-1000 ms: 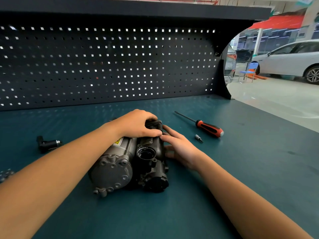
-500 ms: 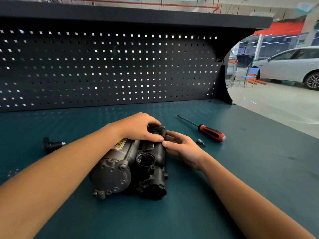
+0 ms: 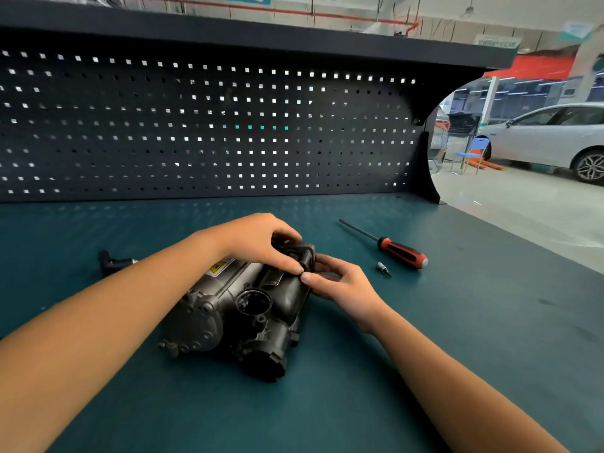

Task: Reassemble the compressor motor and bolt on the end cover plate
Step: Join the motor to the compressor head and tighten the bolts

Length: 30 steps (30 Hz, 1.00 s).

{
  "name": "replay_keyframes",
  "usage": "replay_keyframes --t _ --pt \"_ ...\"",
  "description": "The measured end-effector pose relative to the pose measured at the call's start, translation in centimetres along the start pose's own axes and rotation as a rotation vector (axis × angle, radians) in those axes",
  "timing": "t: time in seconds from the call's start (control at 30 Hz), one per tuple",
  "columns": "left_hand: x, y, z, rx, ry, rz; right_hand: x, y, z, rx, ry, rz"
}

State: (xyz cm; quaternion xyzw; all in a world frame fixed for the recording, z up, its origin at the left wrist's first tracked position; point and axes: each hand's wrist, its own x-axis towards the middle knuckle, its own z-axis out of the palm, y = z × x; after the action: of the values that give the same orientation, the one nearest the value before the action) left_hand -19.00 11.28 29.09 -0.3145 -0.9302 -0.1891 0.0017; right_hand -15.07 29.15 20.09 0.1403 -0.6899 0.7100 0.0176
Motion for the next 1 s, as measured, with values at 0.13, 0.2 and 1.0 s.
replay_keyframes --t 0.13,0.2,1.0 --pt "-2.2 -0.1 -0.8 -0.053 0.145 -0.078 -0.1 -0.2 0.1 -0.013 0.015 -0.007" --pt "-4.2 -0.4 -1.6 -0.118 0.214 -0.096 -0.2 -0.3 0.1 -0.027 0.023 -0.012" --pt "-32.2 -16.3 -2.6 0.177 0.360 -0.766 1.0 1.4 -1.2 -0.097 0.083 -0.040"
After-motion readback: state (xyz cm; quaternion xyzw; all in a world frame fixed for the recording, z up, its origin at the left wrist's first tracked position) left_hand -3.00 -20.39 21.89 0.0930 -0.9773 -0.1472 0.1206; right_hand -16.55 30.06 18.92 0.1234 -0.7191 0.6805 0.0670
